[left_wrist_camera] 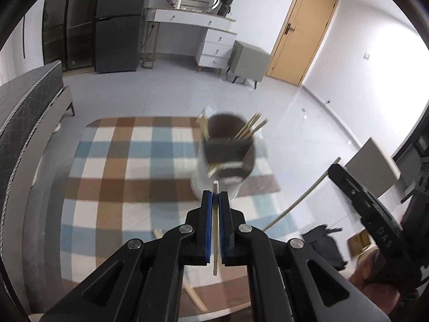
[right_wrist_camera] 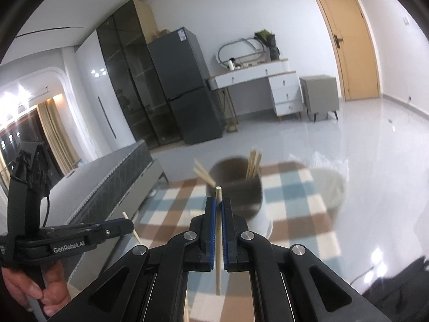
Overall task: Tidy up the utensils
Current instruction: 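Carry both held chopsticks up over the utensil holder opening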
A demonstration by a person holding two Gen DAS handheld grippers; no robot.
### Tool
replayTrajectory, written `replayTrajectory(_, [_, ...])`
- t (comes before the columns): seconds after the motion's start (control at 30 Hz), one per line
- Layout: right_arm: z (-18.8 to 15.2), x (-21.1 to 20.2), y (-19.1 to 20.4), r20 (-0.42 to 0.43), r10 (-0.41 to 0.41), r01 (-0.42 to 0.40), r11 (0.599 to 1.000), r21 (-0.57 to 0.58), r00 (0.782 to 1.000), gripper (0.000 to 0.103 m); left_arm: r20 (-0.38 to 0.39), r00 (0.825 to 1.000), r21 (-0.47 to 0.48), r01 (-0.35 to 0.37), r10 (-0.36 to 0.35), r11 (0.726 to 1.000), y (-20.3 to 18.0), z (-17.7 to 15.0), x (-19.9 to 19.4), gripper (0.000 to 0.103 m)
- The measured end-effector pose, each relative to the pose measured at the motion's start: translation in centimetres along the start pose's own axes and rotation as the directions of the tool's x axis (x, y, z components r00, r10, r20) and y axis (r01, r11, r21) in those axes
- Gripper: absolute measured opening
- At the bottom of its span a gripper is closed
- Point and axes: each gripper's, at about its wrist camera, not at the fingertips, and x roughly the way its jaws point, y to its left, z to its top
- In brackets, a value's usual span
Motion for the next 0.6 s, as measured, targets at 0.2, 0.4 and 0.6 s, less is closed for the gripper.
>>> replayTrajectory(0.2, [5.3,0.6,0.3,0.042,0.005,-0.002,0.997,-0.075,0.999,0.003,0.086,0.995,-0.01,0.049,-0.048,0.999,-1.2,5.0,-1.3,0.0])
replayTrajectory(0.4, [10.0,2.6,1.0,0.077,0.01,0.001,0.99,-0.144,0.997,0.003,0.153,0.986,-0.014,0.074,-0.071,0.997,-1.6,9.8,-0.7,0.0])
replayTrajectory(0.6, [13.1,5.2,1.2,0.096,0.014,0.003,0.985,-0.171,0.995,0.003,0.182,0.98,-0.01,0.083,-0.08,0.997,-1.3,13.3,1.1,0.0])
